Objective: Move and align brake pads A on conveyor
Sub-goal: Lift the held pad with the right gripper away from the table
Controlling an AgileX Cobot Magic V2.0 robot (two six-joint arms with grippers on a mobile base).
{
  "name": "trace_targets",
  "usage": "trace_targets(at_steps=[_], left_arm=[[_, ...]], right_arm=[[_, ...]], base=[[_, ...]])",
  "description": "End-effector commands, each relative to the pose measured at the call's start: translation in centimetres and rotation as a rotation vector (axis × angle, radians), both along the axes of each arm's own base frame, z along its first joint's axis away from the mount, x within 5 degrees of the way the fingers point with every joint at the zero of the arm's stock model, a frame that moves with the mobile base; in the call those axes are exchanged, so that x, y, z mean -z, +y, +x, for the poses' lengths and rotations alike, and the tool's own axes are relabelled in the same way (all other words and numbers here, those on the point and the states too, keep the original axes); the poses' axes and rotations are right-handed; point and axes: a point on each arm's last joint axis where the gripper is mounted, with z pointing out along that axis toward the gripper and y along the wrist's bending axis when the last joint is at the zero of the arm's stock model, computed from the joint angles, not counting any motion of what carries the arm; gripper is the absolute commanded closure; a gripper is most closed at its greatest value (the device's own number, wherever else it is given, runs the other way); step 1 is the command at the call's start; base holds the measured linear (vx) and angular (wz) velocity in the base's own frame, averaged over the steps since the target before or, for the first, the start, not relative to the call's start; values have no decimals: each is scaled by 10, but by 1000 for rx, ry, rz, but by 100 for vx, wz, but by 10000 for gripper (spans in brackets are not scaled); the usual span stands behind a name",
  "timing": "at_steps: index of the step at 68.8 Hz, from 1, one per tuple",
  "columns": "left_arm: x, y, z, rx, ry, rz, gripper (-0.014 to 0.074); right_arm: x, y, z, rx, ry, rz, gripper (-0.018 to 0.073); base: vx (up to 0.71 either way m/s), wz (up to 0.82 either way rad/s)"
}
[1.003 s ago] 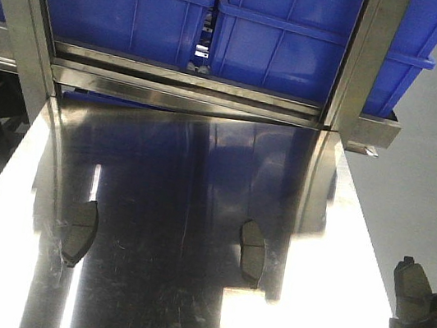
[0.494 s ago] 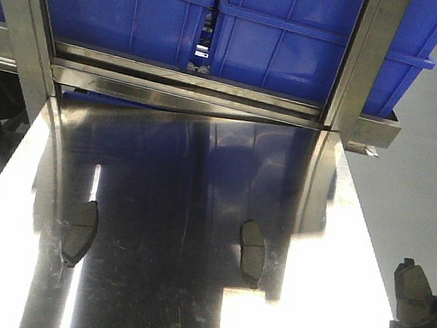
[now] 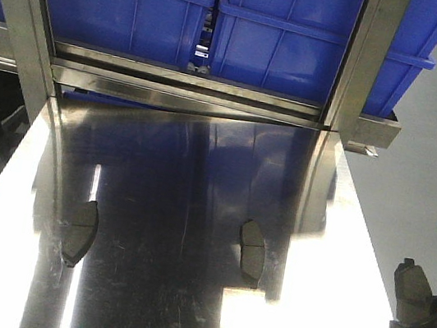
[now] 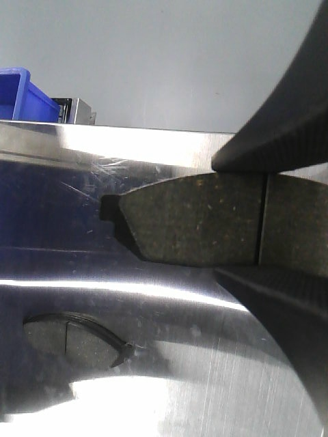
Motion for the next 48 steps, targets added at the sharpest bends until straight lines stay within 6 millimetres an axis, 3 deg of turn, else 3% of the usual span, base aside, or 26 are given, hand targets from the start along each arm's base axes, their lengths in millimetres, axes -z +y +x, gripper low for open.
trace_targets(at_steps=[1, 48], left_arm=[[-16, -1, 4, 3, -111, -1, 519], [-16, -1, 4, 3, -111, -1, 519]], right_arm=[[-15, 1, 5, -2, -101, 10, 569], [-15, 1, 5, -2, -101, 10, 569]], base=[[0, 0], [-2, -1]])
